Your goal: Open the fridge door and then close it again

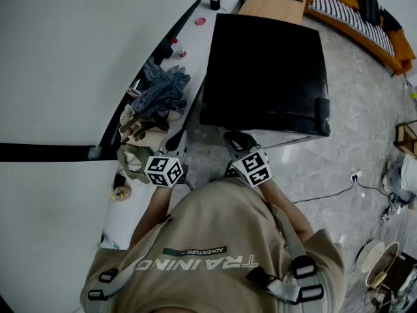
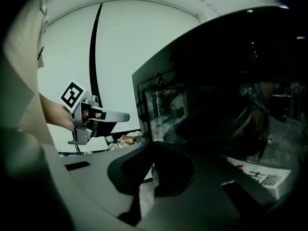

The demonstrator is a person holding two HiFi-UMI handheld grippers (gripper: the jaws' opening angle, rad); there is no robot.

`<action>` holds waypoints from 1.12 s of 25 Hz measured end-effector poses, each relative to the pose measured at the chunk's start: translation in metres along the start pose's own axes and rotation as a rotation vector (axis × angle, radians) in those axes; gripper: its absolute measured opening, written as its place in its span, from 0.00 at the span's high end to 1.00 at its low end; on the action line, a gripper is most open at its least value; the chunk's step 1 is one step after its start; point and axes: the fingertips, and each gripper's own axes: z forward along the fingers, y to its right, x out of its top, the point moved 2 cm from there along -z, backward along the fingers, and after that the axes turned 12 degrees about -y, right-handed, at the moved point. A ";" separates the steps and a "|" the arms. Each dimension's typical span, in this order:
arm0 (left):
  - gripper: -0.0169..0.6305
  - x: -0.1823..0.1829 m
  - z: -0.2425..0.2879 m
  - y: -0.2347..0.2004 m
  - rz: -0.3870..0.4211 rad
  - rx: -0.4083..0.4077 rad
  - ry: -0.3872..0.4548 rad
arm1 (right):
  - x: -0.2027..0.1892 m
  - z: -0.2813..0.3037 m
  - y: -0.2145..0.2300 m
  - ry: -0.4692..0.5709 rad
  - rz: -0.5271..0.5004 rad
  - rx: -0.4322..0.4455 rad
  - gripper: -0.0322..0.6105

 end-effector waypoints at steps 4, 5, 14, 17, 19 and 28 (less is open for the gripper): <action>0.97 0.005 0.005 0.000 0.006 0.010 0.003 | 0.003 0.004 0.007 -0.002 0.008 0.002 0.96; 0.97 0.006 0.006 0.001 0.007 0.009 0.004 | 0.003 0.004 0.008 -0.003 0.010 0.004 0.96; 0.97 0.002 0.010 0.008 0.014 0.020 -0.005 | 0.003 0.003 0.008 0.017 0.008 0.031 0.96; 0.97 0.000 0.008 0.012 0.018 0.031 -0.003 | 0.003 0.003 0.009 0.029 0.001 0.039 0.96; 0.97 -0.003 0.005 0.014 0.021 0.040 -0.005 | 0.001 0.003 0.010 0.037 0.002 0.041 0.96; 0.97 -0.023 -0.006 0.018 0.020 0.047 -0.017 | -0.014 0.004 0.013 0.042 0.084 0.031 0.96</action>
